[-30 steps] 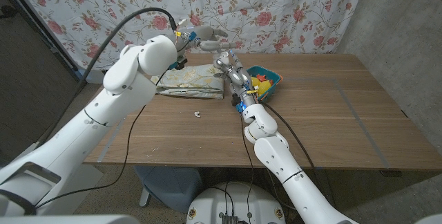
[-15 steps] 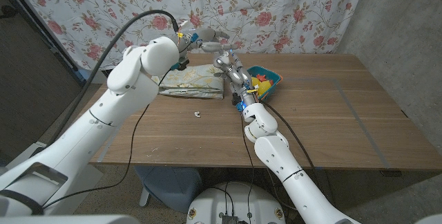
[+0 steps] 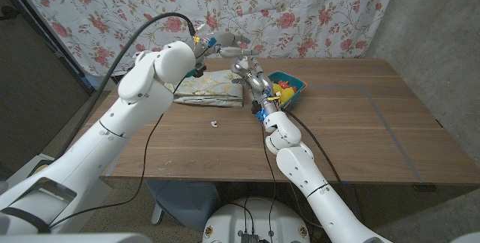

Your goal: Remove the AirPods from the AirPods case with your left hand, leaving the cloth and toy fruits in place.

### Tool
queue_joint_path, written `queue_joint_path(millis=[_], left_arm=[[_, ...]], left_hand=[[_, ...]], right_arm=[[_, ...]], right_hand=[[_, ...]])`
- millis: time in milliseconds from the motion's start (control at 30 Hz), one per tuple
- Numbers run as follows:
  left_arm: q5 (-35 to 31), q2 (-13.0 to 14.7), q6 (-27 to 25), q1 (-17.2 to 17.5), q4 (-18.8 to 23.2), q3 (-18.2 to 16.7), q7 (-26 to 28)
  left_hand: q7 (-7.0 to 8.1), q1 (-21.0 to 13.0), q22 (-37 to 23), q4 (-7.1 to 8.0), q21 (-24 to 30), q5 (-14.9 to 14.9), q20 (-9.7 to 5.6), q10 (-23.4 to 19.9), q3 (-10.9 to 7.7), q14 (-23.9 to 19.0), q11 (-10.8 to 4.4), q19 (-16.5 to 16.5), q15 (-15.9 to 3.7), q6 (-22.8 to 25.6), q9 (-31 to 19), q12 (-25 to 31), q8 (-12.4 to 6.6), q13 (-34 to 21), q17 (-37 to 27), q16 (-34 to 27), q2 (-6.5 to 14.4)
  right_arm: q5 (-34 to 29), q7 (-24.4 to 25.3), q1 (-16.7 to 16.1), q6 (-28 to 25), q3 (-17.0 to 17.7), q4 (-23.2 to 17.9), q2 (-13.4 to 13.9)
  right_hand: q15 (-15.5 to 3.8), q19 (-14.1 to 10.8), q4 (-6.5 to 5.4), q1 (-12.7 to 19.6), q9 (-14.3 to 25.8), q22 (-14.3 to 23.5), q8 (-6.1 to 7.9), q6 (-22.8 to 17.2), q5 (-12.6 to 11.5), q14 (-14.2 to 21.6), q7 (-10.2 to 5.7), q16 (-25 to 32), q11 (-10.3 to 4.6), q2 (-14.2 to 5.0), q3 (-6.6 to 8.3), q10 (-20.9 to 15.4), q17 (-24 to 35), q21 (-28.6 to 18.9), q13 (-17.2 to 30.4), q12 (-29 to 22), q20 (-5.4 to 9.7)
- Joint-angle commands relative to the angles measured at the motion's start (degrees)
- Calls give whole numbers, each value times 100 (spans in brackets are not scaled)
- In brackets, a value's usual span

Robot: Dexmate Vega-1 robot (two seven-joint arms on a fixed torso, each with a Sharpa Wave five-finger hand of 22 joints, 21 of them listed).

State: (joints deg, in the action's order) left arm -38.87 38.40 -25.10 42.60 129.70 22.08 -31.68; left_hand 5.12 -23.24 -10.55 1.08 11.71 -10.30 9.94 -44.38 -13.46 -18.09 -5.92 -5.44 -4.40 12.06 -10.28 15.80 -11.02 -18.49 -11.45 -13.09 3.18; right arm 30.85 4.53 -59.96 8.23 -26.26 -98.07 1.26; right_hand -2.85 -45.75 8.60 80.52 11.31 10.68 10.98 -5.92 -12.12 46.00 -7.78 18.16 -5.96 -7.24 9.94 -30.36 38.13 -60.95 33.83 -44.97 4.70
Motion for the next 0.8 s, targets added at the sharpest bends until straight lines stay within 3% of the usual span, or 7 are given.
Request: queue_joint_path(millis=[33,267,467,567,800], left_arm=[[-153,-31,117,56,-4,36,0],[-261,-105,218,118,-18,22,32],[-627,-251,183,259,56,53,246],[-709,-248,314,276,42,34,217],[-1150,-427,287,413,67,62,316]], left_hand=[[20,-186,-3,-121,6,-85,37,46,-171,11,35,-7,25,-16,-8,-70,-2,12,7,33,141],[56,-616,1,-470,16,-167,40,27,-437,-19,26,-48,-7,-39,-8,-111,-13,11,43,37,255],[97,-860,2,-695,33,-189,15,-10,-586,-71,-88,-111,-75,-16,-9,-129,-26,8,62,33,273],[135,-1097,2,-889,53,-216,-37,-135,-758,-169,-207,-192,-178,19,-12,-109,-38,-4,68,14,338],[163,-1272,3,-1033,57,-219,-64,-261,-866,-256,-349,-238,-255,46,-15,-81,-42,-26,72,1,311]], right_arm=[[-3,-25,-14,-22,-21,-41,21],[-29,-30,-21,3,-28,-55,36],[-70,-1,-33,38,-38,-61,43],[-177,48,-36,105,-62,-58,60],[-346,154,-21,194,-112,-51,102]], right_hand=[[-1064,850,-7,32,21,3,34,-3,-28,459,-18,-3,-510,0,-1,-571,9,-38,15,-46,706],[-1064,857,-7,32,21,2,37,-12,-29,462,-19,-5,-515,1,-2,-575,9,-52,23,-51,706],[-1063,866,-7,32,21,1,39,-20,-30,462,-23,-8,-508,1,-2,-564,8,-65,24,-46,706],[-1064,870,-4,34,21,1,37,-16,-30,462,-22,-9,-512,4,-2,-567,9,-73,27,-48,708],[-1064,876,-2,38,21,1,29,4,-31,464,-25,-10,-516,7,-2,-564,9,-84,23,-43,709]])
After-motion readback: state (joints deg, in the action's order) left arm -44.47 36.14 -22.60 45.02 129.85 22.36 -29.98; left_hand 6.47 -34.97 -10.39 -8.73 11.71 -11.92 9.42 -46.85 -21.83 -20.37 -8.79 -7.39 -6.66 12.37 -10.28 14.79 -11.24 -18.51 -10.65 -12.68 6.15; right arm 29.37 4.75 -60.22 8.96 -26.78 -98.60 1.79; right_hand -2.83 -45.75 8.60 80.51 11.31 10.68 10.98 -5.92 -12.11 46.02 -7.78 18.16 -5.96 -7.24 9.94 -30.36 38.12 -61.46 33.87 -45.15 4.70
